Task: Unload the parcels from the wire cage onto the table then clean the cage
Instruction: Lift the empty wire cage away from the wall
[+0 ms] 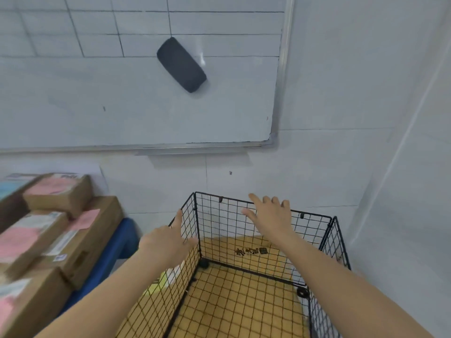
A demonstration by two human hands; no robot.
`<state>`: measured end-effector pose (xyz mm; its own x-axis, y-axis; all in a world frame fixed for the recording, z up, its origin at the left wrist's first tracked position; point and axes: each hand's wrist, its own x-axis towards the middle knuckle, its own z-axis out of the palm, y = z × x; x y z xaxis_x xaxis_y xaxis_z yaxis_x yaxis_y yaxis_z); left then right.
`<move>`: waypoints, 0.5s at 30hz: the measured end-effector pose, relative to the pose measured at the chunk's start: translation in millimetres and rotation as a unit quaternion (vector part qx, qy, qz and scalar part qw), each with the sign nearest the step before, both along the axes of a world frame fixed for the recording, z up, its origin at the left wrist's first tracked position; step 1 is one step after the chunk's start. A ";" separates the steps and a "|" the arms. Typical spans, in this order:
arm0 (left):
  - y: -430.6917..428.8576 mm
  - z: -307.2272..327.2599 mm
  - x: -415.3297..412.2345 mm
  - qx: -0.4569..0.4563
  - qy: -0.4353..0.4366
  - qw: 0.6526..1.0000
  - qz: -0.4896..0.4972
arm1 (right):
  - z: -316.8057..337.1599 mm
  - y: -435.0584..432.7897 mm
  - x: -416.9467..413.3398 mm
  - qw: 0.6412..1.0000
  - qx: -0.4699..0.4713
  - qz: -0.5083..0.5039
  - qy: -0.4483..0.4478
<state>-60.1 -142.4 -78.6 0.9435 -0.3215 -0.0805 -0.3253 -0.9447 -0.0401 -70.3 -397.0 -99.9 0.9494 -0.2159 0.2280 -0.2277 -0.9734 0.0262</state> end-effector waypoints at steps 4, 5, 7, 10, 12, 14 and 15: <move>6.0 17.6 3.8 0.076 -0.021 0.996 0.035 | 2.5 17.1 0.3 0.998 0.028 0.061 -0.007; 2.4 22.6 8.0 0.074 -0.042 0.996 0.031 | 5.8 17.3 1.9 0.995 0.054 0.083 0.001; -6.4 27.3 17.3 0.049 -0.078 0.996 -0.005 | 11.2 13.9 2.4 0.986 0.108 0.130 0.013; -13.0 21.0 40.2 -0.015 -0.072 0.997 -0.036 | 16.9 -2.3 -11.3 0.988 0.087 0.122 -0.019; -10.1 11.3 56.6 -0.049 -0.035 0.997 -0.045 | 21.1 -17.7 -27.9 0.997 0.027 0.058 -0.046; -5.4 2.5 63.8 -0.082 0.005 0.994 -0.070 | 21.5 -30.9 -44.7 0.999 -0.001 -0.004 -0.037; -3.0 -0.3 63.5 -0.095 0.014 0.992 -0.080 | 20.8 -35.2 -52.0 0.999 -0.004 -0.027 -0.022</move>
